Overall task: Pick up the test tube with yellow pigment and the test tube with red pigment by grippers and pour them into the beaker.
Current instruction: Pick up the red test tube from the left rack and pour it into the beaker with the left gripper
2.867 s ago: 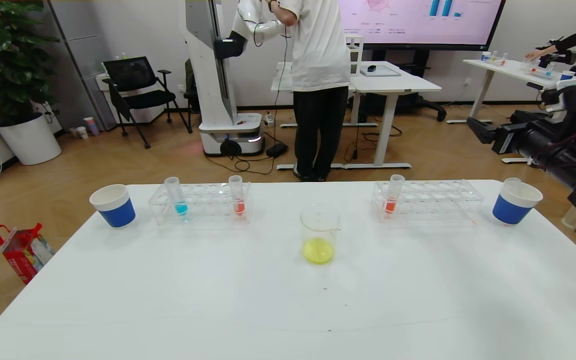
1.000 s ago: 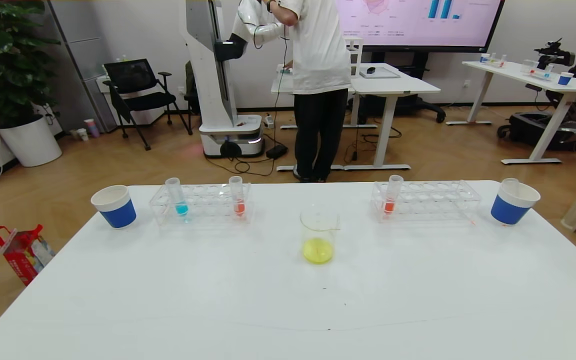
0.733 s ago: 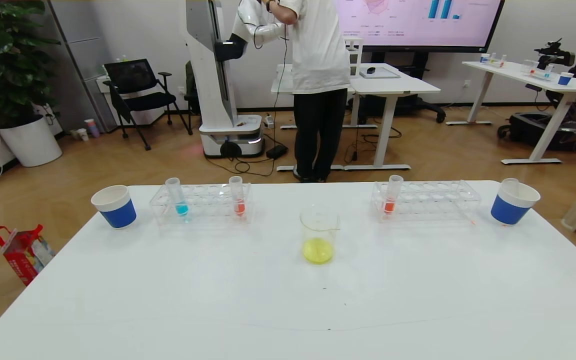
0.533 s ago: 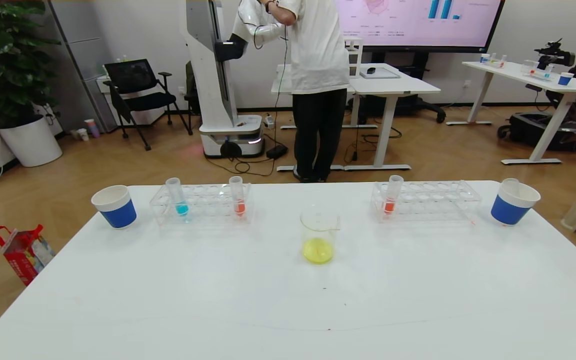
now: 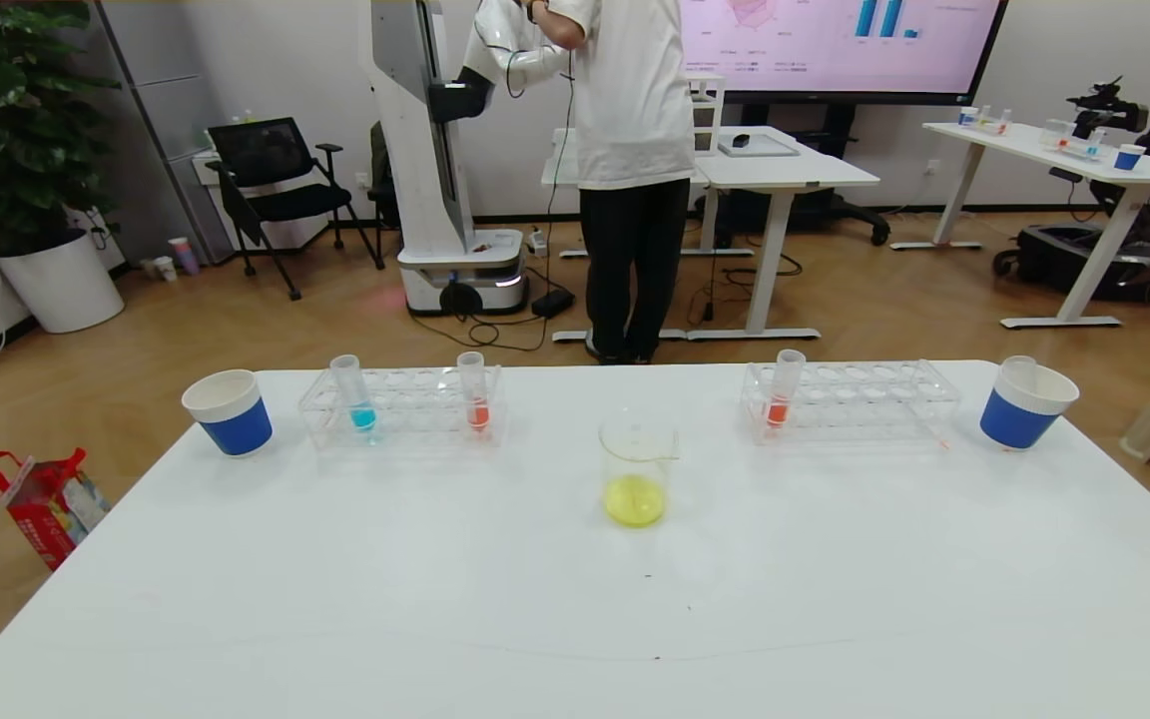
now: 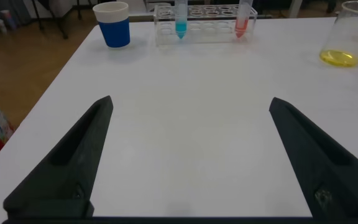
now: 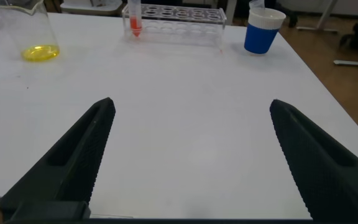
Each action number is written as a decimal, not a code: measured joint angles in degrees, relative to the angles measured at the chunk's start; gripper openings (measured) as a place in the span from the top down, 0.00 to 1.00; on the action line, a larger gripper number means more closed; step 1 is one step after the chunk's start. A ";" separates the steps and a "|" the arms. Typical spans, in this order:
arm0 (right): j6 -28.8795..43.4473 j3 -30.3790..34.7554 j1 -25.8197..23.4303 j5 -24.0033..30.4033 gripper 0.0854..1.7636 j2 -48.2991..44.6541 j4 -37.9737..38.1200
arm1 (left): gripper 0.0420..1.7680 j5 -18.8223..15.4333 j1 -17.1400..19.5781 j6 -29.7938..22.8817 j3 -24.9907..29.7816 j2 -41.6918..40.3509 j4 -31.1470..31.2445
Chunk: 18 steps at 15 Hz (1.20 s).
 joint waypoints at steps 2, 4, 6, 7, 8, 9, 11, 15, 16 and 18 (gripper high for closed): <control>0.00 0.00 0.00 0.00 0.02 0.00 0.00 | 0.01 0.11 0.00 0.55 0.00 0.00 -0.04; -0.02 0.00 0.00 0.02 0.02 0.00 0.02 | 0.01 0.98 0.00 1.96 -0.49 0.07 0.60; -0.02 0.00 0.00 0.00 0.02 0.00 0.00 | 0.01 1.17 0.05 3.50 -2.61 1.94 0.74; -0.02 0.00 0.00 0.00 0.02 0.00 0.00 | 0.01 1.18 0.21 3.83 -4.35 4.36 0.44; -0.02 0.00 0.00 0.00 0.02 0.00 0.00 | 0.01 1.18 0.30 3.67 -6.85 8.03 -0.55; -0.02 0.00 0.00 0.00 0.02 0.00 0.00 | 0.01 1.18 0.38 3.04 -9.39 12.31 -2.12; -0.02 0.00 0.00 0.00 0.02 0.00 0.00 | 0.01 1.15 0.30 1.72 -14.82 23.22 -7.81; -0.02 0.00 0.05 0.00 0.02 0.00 0.00 | 0.01 1.73 -1.16 0.80 -23.09 48.12 -24.42; -0.02 0.00 0.05 0.00 0.02 0.00 0.00 | 0.01 2.91 -2.34 0.56 -24.33 54.24 -29.16; -0.05 0.00 0.05 -0.01 0.02 0.00 0.00 | 0.01 7.85 -6.83 -0.72 -26.17 66.55 -39.90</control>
